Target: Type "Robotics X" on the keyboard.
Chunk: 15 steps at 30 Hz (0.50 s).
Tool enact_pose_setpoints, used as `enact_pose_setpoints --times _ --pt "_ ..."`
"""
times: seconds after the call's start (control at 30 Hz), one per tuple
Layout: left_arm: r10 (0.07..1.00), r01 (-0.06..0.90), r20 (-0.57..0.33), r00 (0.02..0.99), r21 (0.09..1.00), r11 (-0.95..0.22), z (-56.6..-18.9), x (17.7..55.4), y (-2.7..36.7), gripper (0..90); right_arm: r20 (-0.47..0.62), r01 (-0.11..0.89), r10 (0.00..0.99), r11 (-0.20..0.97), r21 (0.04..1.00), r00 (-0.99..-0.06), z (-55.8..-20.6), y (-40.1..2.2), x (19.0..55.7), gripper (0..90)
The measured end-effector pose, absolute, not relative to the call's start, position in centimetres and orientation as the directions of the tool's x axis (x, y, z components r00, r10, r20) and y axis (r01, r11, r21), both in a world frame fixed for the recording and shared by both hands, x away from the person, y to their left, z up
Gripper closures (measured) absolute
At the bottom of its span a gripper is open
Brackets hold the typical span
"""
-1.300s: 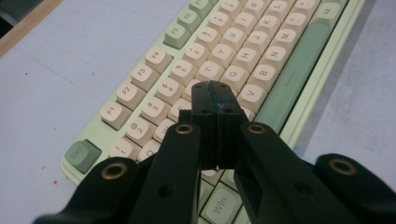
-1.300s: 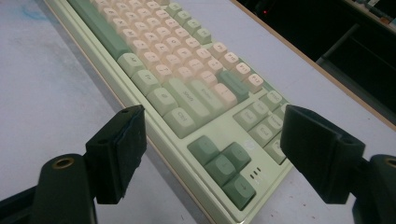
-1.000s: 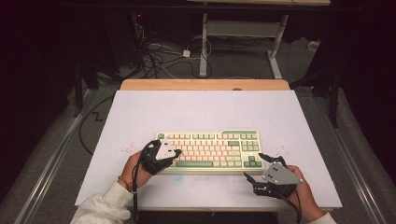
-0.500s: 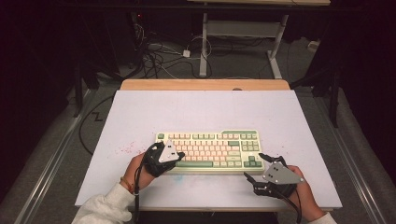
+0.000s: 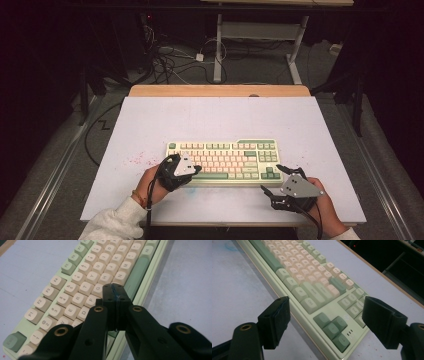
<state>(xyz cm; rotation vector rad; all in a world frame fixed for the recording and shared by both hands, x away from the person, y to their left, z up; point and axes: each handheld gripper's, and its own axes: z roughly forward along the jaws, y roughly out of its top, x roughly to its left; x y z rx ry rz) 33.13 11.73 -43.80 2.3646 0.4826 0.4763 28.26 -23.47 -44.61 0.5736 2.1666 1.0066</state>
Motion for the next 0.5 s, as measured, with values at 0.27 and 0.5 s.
enact_pose_setpoints --times 0.27,0.5 --pt "0.446 0.21 0.208 0.87 0.664 -0.718 -44.02 33.08 11.42 87.4 -0.392 0.105 0.624 0.608 0.787 -0.677 -44.61 -23.47 28.25 23.4" --pt "0.437 0.206 0.209 0.875 0.656 -0.726 -44.17 33.05 11.28 87.4 -0.394 0.104 0.623 0.61 0.786 -0.676 -44.61 -23.46 28.23 23.4"
